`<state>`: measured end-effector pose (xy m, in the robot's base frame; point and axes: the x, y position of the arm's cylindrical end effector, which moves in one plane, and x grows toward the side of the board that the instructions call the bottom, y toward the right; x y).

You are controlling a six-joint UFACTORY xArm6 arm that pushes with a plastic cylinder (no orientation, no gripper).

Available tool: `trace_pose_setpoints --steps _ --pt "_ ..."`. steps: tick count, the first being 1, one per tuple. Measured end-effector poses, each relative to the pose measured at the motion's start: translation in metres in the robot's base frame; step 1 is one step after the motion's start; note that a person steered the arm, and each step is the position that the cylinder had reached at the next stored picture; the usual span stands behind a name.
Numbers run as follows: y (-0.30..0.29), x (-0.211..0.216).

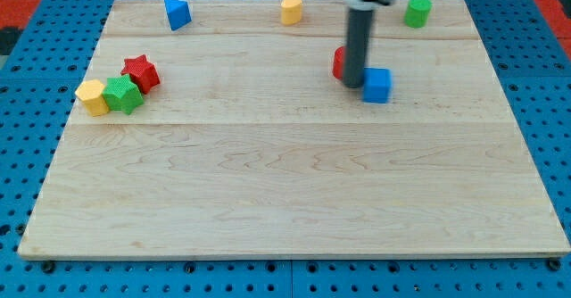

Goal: Slide the yellow hexagon slightly down and right a bit

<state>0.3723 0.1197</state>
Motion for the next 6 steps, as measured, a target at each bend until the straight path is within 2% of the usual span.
trace_pose_setpoints --steps 6 --pt "-0.097 0.006"
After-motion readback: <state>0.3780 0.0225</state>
